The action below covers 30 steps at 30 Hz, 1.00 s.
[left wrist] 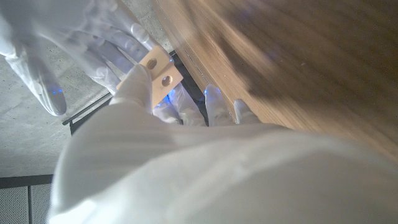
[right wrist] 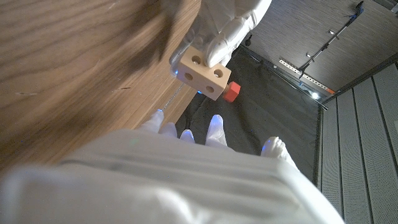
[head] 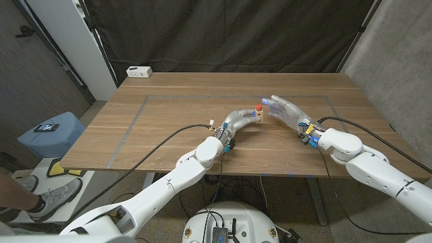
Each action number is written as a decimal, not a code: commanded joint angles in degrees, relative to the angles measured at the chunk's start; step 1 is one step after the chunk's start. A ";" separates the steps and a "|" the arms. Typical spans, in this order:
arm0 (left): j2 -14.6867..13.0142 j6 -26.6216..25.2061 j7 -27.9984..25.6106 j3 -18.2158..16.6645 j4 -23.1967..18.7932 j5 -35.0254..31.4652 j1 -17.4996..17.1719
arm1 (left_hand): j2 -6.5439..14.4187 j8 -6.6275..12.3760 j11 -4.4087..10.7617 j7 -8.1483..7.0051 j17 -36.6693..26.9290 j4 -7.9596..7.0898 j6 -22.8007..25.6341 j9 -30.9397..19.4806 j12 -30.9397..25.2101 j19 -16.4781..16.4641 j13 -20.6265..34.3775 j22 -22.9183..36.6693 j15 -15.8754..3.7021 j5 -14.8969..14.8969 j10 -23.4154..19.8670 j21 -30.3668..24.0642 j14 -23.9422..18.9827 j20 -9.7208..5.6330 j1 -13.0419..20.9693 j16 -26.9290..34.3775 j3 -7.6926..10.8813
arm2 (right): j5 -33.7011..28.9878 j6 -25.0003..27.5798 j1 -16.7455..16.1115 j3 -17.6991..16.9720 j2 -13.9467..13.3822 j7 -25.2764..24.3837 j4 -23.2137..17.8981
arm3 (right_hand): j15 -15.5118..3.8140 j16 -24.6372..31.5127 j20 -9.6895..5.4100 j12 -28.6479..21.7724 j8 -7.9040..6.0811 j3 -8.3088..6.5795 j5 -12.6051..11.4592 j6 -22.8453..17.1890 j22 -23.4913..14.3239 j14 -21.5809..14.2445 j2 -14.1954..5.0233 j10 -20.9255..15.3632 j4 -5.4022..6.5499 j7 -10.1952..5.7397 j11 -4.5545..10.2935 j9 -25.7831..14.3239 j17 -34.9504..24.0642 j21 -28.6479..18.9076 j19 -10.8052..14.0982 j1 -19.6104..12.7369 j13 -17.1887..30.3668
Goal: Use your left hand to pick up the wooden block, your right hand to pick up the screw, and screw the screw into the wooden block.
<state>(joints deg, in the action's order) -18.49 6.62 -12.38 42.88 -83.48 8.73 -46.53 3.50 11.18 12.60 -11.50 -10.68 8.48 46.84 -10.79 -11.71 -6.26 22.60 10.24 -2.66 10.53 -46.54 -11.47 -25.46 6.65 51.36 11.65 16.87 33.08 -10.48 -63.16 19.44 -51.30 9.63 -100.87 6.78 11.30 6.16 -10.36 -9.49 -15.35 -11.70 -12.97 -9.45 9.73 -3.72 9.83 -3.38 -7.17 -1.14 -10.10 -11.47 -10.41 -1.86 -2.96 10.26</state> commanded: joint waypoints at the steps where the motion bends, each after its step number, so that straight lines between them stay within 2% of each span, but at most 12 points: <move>1: -0.37 -0.33 -0.27 0.21 -0.59 -0.90 -0.13 | 0.15 0.38 -0.05 0.04 -0.18 0.02 0.52 -0.16 -0.52 0.19 0.01 0.28 -4.18 0.42 0.23 -0.21 0.23 0.45 -0.55 0.25 0.32 | 0.21 0.10 0.59 0.36 0.15 0.43 0.75 | 0.58 -0.13 0.28 0.07 -0.09 -0.06 -0.05 0.30 -0.25 8.14 0.16 6.60 0.11 -0.14 -0.43 -0.07 -0.16 -0.14 -0.62 0.31 0.18; 17: -0.21 -0.52 -0.12 0.35 -0.16 -1.23 0.32 | 0.16 0.34 -0.04 -0.06 -0.19 0.00 0.45 -0.15 -0.50 0.24 -0.02 0.27 -4.17 0.41 0.29 -0.20 0.26 0.51 -0.62 0.24 0.34 | 0.15 0.14 0.83 0.89 0.21 0.81 0.60 | 0.56 0.01 0.33 -0.29 -1.66 0.07 -0.12 -3.31 -0.25 8.25 0.17 6.57 0.33 -0.96 -0.11 -0.06 -0.20 -0.22 -0.79 0.56 0.17; 30: -0.23 -0.88 -0.67 0.19 -0.59 -1.37 0.09 | 0.17 0.36 -0.04 -0.02 -0.20 0.05 0.49 -0.15 -0.50 0.27 -0.02 0.27 -4.14 0.41 0.31 -0.20 0.28 0.55 -0.57 0.26 0.36 | 0.20 0.24 0.06 0.70 -0.25 0.40 -0.36 | 0.55 0.11 0.36 -0.61 -2.31 0.00 -0.20 -5.93 -0.25 8.15 0.03 5.99 0.36 -0.82 0.16 -0.06 -0.15 -0.32 -0.67 0.46 0.16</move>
<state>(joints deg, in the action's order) -18.74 6.08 -12.54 43.18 -83.79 7.54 -46.30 3.70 11.18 12.60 -11.48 -10.81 8.58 46.76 -10.81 -11.71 -6.03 22.61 10.24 -2.66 10.48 -46.54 -11.47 -25.46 6.88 51.16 11.65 16.77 33.26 -10.46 -62.51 20.23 -51.12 10.39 -100.40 7.28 11.30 6.45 -10.61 -11.46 -15.11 -11.70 -18.13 -9.45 9.83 -3.47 9.83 -3.14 -7.79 -1.13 -10.10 -11.45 -10.41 -2.15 -2.72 10.25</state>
